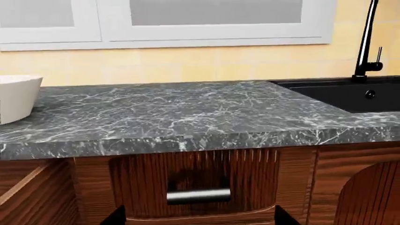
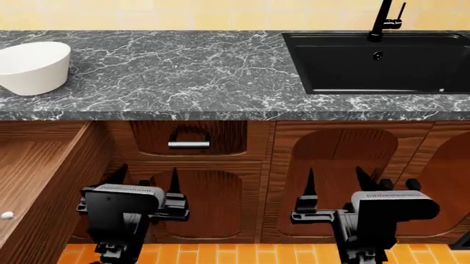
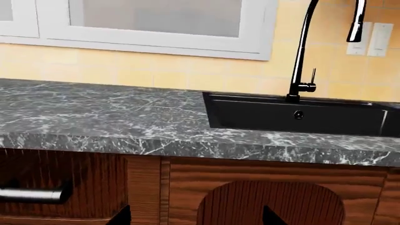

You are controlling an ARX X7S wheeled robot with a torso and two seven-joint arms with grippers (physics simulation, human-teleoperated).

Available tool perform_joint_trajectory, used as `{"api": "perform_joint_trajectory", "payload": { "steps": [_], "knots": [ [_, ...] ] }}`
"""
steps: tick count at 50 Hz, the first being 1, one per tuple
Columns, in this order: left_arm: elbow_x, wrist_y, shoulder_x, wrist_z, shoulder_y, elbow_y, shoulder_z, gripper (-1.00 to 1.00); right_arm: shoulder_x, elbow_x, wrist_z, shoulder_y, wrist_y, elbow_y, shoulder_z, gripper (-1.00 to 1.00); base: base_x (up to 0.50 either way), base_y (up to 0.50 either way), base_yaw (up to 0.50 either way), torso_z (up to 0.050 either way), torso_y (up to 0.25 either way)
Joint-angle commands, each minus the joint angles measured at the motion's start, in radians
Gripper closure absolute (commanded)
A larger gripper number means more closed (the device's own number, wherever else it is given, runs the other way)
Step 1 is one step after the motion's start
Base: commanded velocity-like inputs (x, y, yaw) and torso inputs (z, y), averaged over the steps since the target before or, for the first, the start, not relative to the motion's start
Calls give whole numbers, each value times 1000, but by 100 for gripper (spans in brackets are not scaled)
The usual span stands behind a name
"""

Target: Place the bar in the bowl and close the drawer.

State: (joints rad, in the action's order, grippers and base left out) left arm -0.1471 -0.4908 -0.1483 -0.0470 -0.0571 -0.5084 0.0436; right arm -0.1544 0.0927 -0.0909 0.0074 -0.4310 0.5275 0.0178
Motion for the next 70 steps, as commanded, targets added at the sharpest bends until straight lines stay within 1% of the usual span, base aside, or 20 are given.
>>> {"api": "perform_joint_trajectory", "payload": {
  "steps": [1, 4, 6, 10, 33, 70],
  "knots": [
    [-159, -591, -91, 11, -250, -366, -75, -100, -86, 83, 20, 171, -483, 352, -57, -100, 0, 0, 0, 50, 0],
    [-192, -722, -113, 15, -349, -411, -96, -100, -102, 112, 25, 248, -601, 413, -86, -100, 0, 72, 0, 50, 0],
    [-210, -784, -119, 16, -395, -436, -103, -100, -104, 122, 25, 280, -640, 429, -100, -100, 6, 488, 0, 50, 0],
    [-224, -827, -128, 20, -430, -451, -110, -100, -111, 123, 20, 303, -662, 434, -106, -100, 9, 500, 0, 50, 0],
    [-247, -861, -155, 8, -480, -464, -118, -100, -140, 126, -8, 351, -709, 463, -100, -100, 11, 500, 0, 50, 0],
    [-279, -853, -179, -6, -487, -454, -145, -100, -164, 135, -40, 382, -715, 454, -70, -100, 10, 500, 0, 50, 1]
  ]
}}
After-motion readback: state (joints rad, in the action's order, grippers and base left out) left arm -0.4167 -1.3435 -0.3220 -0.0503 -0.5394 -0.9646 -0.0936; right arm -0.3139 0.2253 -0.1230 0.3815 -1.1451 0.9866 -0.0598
